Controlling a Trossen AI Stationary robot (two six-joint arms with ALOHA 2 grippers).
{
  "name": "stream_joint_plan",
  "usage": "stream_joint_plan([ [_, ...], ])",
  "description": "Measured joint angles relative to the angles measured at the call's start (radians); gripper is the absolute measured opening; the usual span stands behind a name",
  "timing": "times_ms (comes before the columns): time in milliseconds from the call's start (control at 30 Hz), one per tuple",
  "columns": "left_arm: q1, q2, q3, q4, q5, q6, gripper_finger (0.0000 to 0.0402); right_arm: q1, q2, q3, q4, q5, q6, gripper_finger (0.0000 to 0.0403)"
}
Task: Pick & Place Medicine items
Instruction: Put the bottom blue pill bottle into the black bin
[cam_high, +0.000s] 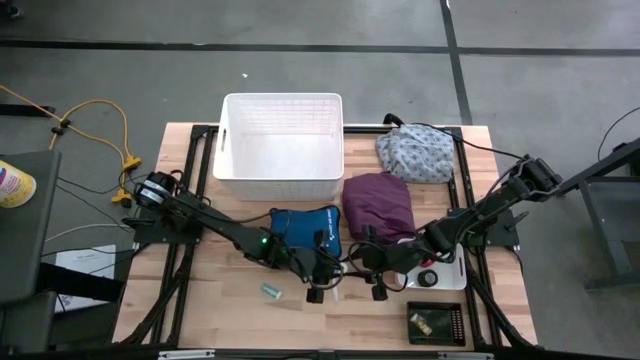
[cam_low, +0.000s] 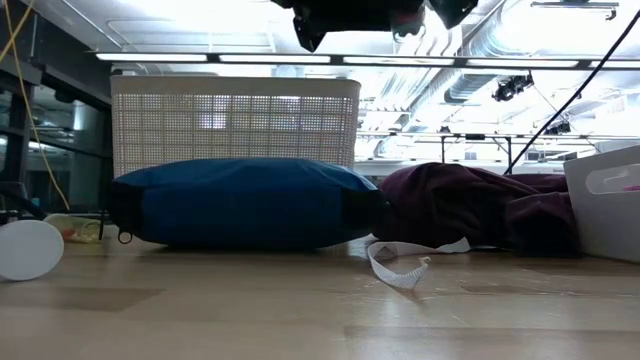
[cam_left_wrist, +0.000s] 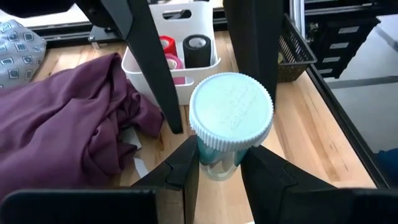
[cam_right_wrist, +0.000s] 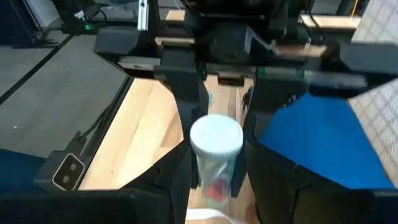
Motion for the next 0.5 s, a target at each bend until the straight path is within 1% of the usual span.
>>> stream_joint_plan([
  [500, 0.000, 0.000, 0.000, 0.023, 0.000, 0.003, 0.0095, 0.000, 0.000, 0.000, 0.036, -0.002, -0.014, 0.0138],
])
